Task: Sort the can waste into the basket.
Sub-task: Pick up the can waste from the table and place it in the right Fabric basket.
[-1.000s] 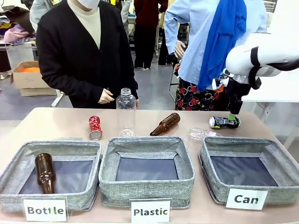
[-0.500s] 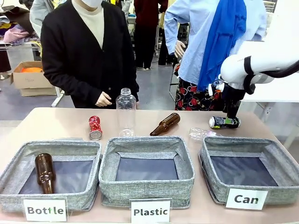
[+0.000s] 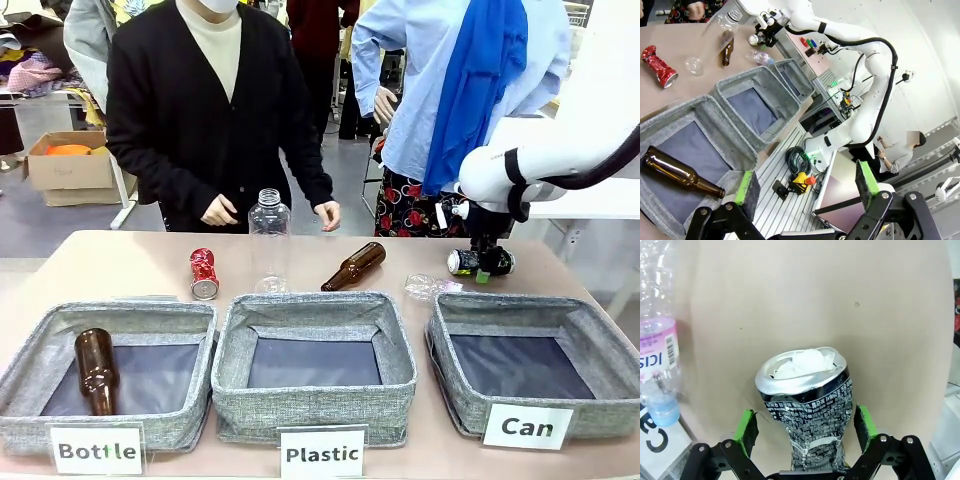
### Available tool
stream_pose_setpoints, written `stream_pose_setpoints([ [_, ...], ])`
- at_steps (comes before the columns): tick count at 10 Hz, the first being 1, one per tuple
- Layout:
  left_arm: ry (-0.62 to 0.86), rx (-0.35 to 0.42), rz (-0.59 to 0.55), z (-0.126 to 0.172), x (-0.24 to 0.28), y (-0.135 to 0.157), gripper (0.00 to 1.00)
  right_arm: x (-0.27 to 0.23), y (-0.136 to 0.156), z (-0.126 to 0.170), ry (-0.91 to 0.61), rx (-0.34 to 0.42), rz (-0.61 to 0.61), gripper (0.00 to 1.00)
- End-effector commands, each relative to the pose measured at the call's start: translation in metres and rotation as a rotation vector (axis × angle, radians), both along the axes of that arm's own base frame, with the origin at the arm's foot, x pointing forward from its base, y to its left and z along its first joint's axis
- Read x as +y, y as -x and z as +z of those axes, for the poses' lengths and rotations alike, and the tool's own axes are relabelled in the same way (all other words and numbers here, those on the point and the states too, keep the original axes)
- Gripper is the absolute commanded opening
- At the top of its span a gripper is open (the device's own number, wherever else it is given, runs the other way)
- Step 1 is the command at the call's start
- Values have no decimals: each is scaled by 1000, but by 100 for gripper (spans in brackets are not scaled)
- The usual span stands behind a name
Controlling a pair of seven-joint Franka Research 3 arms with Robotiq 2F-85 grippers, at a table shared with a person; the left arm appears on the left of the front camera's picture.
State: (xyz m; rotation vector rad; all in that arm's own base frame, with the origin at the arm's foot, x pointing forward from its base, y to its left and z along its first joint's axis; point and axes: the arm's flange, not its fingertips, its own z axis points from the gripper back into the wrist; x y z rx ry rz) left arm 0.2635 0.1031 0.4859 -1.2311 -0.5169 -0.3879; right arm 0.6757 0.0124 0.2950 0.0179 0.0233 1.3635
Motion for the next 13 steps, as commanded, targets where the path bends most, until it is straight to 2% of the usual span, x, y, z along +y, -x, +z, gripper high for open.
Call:
stream_pose_setpoints([
  [1, 9, -13, -11, 0, 2, 3, 100, -5, -6, 8, -8, -36, 35, 100],
  [2, 9, -13, -11, 0, 2, 3, 100, -5, -4, 7, -9, -23, 35, 100],
  [3, 9, -13, -11, 0, 2, 3, 100, -6, -4, 7, -4, -33, 32, 46],
  [4, 9, -13, -11, 0, 2, 3, 100, -5, -5, 8, -5, -22, 34, 40],
  [5, 9, -13, -11, 0, 2, 3, 100, -5, -5, 9, 1, -20, 29, 0],
  [7, 9, -13, -11, 0, 2, 3, 100, -6, -4, 10, 0, -17, 26, 0],
  [8, 9, -13, -11, 0, 2, 3, 100, -6, -4, 10, 1, -15, 26, 14],
  [9, 9, -13, -11, 0, 2, 3, 100, -7, -4, 10, 3, -12, 25, 4],
  [10, 9, -13, -11, 0, 2, 3, 100, -7, -4, 11, 4, -14, 27, 0],
  [12, 9, -13, -11, 0, 2, 3, 100, -7, -1, 19, 20, -22, 10, 0],
  [13, 9, -13, -11, 0, 2, 3, 100, -8, 7, 34, 18, -29, -6, 0],
])
